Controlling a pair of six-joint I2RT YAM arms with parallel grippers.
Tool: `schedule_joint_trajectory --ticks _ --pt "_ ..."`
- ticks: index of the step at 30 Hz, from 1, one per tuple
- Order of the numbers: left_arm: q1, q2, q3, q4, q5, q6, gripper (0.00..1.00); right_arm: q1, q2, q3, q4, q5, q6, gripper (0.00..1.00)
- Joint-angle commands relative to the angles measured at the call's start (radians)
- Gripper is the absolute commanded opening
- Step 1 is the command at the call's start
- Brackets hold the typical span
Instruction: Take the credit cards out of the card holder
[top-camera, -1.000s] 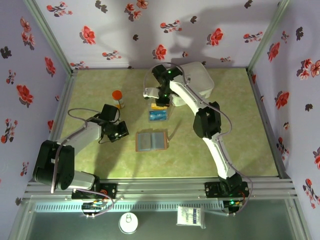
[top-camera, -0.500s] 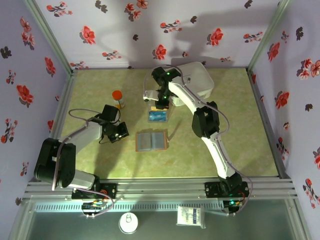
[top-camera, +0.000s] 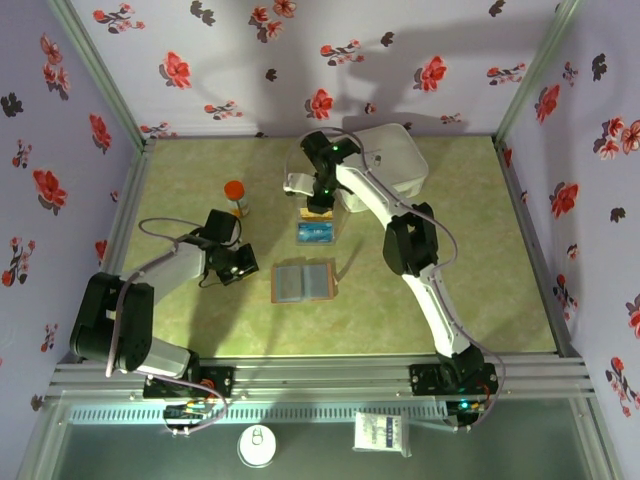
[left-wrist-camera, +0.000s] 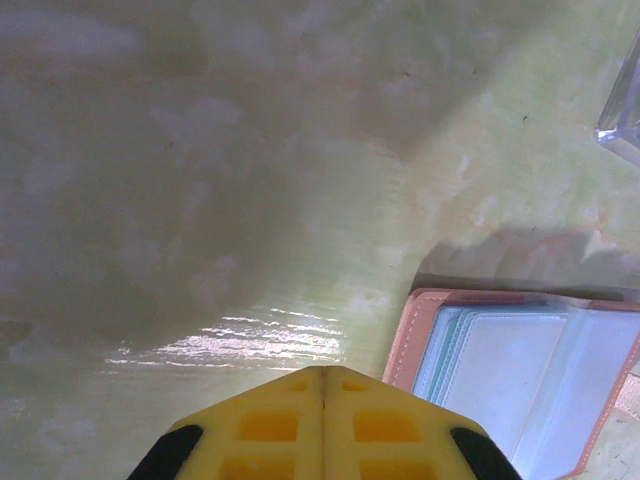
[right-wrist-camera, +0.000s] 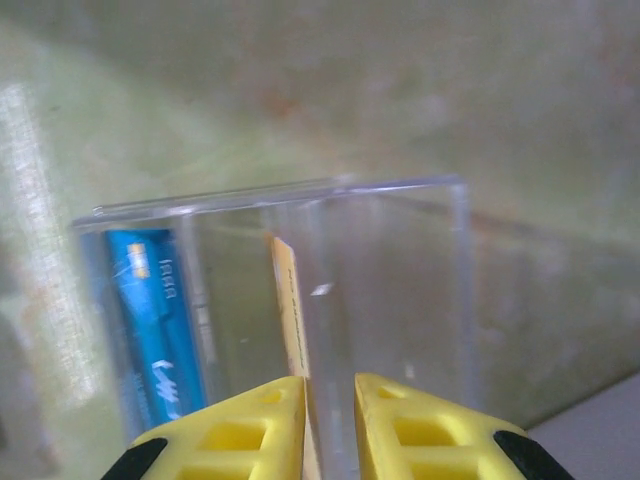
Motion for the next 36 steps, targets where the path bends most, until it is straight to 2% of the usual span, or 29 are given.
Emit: schedule_joint_trajectory --ticks 1,8,12,21,26,30,36 --pt "0.008 0.020 -0.002 0.012 0.017 0.000 0.06 -0.005 -0.078 -0.012 0.074 0.068 0.044 0.22" --pt "0.009 0.030 0.001 0.019 0.026 0.001 0.06 -0.004 -0.081 -0.071 0.131 0.109 0.056 0.21" --pt "0.009 0.033 0.000 0.021 0.026 0.003 0.06 0.002 -0.081 -0.108 0.129 0.092 0.053 0.20" --pt "0.009 0.052 0.015 0.028 0.037 0.000 0.06 0.016 -0.084 -0.167 0.115 0.072 0.055 0.21" --pt "0.009 0.059 0.028 0.028 0.049 0.001 0.06 0.016 -0.106 -0.169 0.151 0.114 0.073 0.23" --pt "0.009 0.063 0.031 0.042 0.062 -0.003 0.07 0.016 -0.154 -0.200 0.220 0.142 0.129 0.24" --pt "0.009 0.071 0.024 0.081 0.085 -0.017 0.07 0.027 -0.279 -0.345 0.346 0.152 0.314 0.26"
